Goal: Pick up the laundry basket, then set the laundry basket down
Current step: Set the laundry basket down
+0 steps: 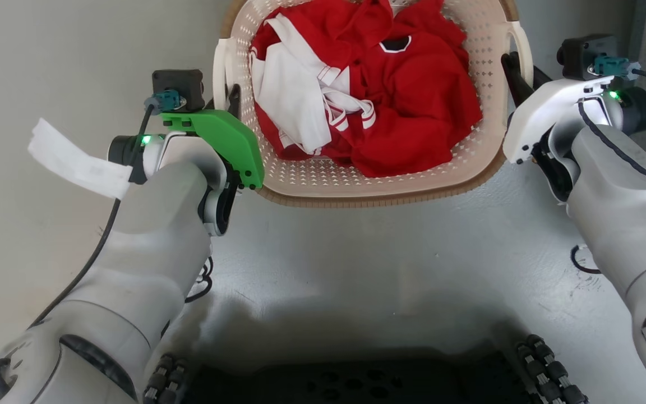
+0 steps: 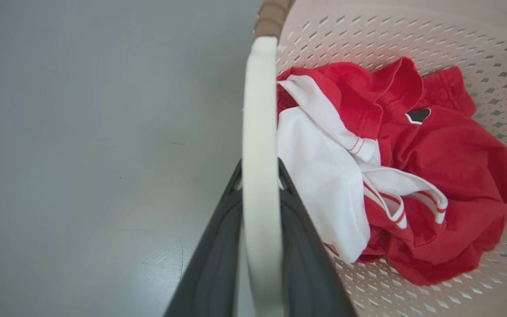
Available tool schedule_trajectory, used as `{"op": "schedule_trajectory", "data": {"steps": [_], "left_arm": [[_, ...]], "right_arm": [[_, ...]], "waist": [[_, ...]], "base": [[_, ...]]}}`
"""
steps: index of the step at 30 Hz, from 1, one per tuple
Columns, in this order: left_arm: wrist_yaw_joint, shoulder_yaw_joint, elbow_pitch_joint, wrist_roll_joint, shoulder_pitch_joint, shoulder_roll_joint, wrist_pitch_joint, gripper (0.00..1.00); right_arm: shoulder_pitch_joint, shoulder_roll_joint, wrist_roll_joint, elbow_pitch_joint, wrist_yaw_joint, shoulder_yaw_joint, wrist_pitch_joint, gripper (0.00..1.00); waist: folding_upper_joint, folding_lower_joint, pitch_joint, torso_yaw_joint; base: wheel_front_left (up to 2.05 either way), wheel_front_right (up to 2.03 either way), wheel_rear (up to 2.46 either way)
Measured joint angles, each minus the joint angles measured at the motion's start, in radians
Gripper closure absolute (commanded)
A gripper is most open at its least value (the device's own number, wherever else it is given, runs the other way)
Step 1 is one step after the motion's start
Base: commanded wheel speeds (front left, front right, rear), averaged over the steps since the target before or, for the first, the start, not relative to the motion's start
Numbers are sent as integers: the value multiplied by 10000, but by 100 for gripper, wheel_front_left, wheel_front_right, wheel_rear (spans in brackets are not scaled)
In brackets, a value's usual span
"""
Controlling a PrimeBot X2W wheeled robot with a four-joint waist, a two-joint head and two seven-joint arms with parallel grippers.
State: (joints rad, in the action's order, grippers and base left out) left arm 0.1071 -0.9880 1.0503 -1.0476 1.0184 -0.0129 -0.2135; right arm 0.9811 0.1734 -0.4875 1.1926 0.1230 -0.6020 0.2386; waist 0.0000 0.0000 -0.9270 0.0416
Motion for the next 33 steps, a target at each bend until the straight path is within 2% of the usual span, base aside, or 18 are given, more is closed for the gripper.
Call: {"op": "schedule_trajectory", "data": {"steps": [1,4,18,33], "left_arm": [[0,-13,-31,-59,0,4,-15,0],[105,-94,-12,-73,12,303,-77,0],[121,-418,107,-575,-137,284,-75,0],[167,-779,209,-941,-727,324,13,0]], "right_arm": [[2,19,25,0,0,-31,4,0],[-10,180,125,171,-2,-157,-17,0],[-324,146,134,351,-2,-261,-12,0],[-948,102,132,481,0,-334,19,0]], "waist": [[0,0,5,7],[0,0,29,35],[0,0,601,125],[1,0,2091,130]], "base": [[0,0,0],[0,0,0],[0,0,0],[0,0,0]]}}
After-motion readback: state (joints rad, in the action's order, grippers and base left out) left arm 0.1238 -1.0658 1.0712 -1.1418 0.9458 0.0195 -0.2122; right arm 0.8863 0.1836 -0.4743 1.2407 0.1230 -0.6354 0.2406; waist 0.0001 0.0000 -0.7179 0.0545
